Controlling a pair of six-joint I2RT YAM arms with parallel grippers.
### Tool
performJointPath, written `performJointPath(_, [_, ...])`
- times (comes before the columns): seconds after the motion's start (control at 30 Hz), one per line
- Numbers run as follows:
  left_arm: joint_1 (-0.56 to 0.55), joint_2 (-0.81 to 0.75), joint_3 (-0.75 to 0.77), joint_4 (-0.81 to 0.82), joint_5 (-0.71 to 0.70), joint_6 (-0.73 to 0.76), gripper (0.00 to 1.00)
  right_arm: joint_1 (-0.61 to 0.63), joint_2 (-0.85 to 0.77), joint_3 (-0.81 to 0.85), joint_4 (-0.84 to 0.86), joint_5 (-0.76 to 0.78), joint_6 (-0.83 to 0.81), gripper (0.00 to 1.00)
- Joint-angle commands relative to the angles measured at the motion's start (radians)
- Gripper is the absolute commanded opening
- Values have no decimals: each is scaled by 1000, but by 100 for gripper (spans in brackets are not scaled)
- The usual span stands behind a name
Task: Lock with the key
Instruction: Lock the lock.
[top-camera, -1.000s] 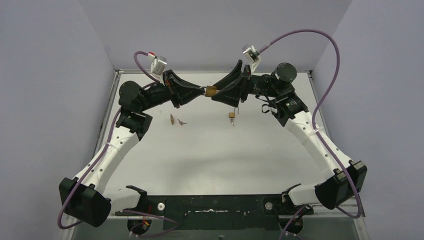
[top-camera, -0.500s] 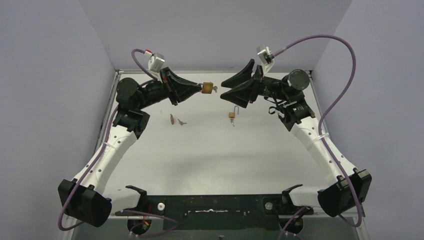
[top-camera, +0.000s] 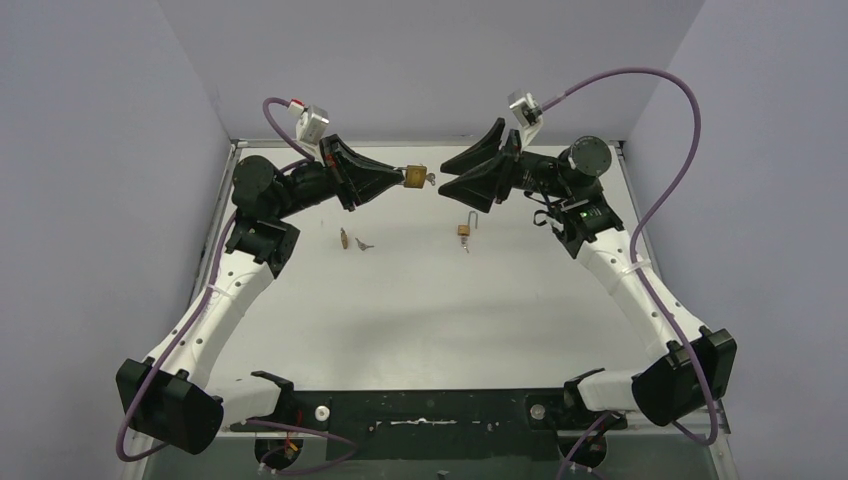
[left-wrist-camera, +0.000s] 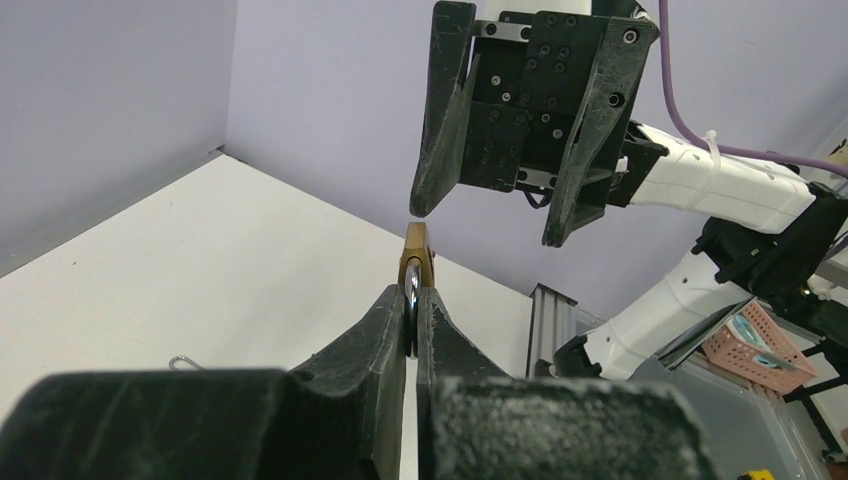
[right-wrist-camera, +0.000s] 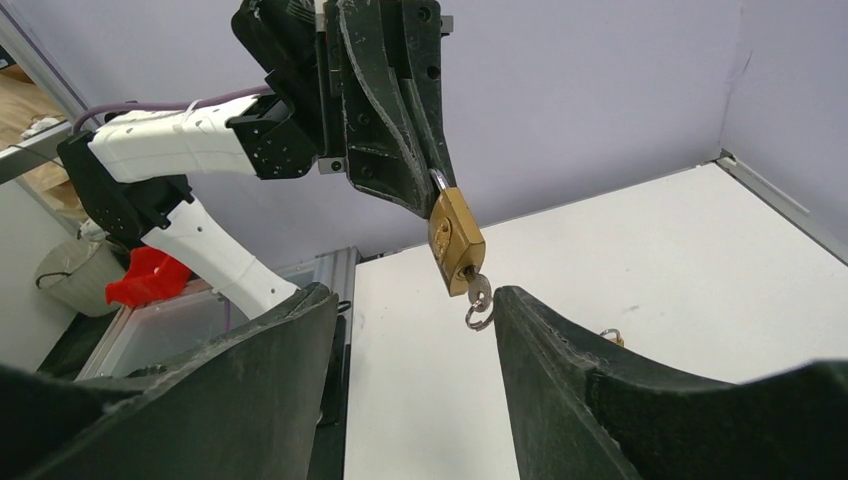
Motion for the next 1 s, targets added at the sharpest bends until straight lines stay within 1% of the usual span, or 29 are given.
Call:
performJointPath(0.0, [6,-31,40,85,6,-20,0,-4,8,13,66,-2,-3,59])
performJointPath(0.3, [6,-34,32,94,8,-24,0,-4,57,20,179,-36,89,57])
performJointPath(0.67, [6,-14,40,132,18,-52,0,1,82,38,191,-41,103,53])
performJointPath(0.73, [6,-11,37,142,18,-59,0,3,84,43,191,-44,105,52])
performJointPath(0.97, [5,0,42,159,20,-70,0,12,95,62,192,-48,110,41])
